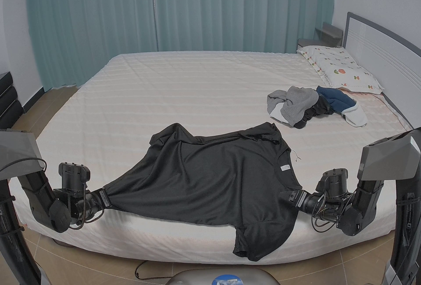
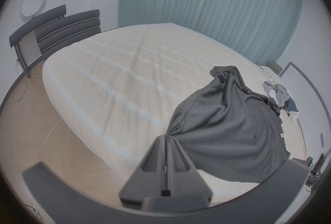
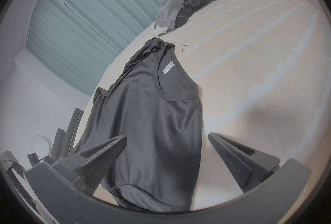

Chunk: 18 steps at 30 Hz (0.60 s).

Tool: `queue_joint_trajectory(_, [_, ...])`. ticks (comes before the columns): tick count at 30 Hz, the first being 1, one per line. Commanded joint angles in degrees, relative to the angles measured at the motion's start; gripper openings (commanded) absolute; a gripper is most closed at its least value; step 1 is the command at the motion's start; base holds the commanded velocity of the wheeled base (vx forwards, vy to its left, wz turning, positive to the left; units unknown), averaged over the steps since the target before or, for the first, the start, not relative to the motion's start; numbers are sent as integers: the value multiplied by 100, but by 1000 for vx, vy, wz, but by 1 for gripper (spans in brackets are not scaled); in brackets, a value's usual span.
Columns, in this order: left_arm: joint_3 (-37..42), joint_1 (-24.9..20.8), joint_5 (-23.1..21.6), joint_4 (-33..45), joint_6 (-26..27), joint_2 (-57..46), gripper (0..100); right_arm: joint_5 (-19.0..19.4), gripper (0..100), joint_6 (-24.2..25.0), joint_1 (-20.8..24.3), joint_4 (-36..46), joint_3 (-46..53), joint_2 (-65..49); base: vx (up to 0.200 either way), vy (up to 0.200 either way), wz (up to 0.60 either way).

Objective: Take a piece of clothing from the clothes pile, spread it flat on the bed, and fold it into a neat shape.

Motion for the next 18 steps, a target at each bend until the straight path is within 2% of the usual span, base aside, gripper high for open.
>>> queue_joint_trajectory(1, [-108, 192, 1, 33, -3, -36, 0, -117, 100, -14, 48, 75, -320, 158, 0, 0, 0])
queue_joint_trajectory(7, [-257, 394, 1, 51, -3, 26, 0, -125, 100, -146, 13, 268, -671, 123, 0, 0, 0])
queue_joint_trajectory(9, [-310, 473, -7, 51, -3, 26, 0, -125, 100, -164, 4, 637, -873, 79, 0, 0, 0])
queue_joint_trajectory(10, [-328, 482, -34, 59, -3, 26, 0, -125, 0, -181, -4, 752, -961, 88, 0, 0, 0])
queue_joint_trajectory(18, [-372, 508, -69, 7, -56, 210, 0, -125, 0, -278, -75, 1428, -1805, 88, 0, 0, 0])
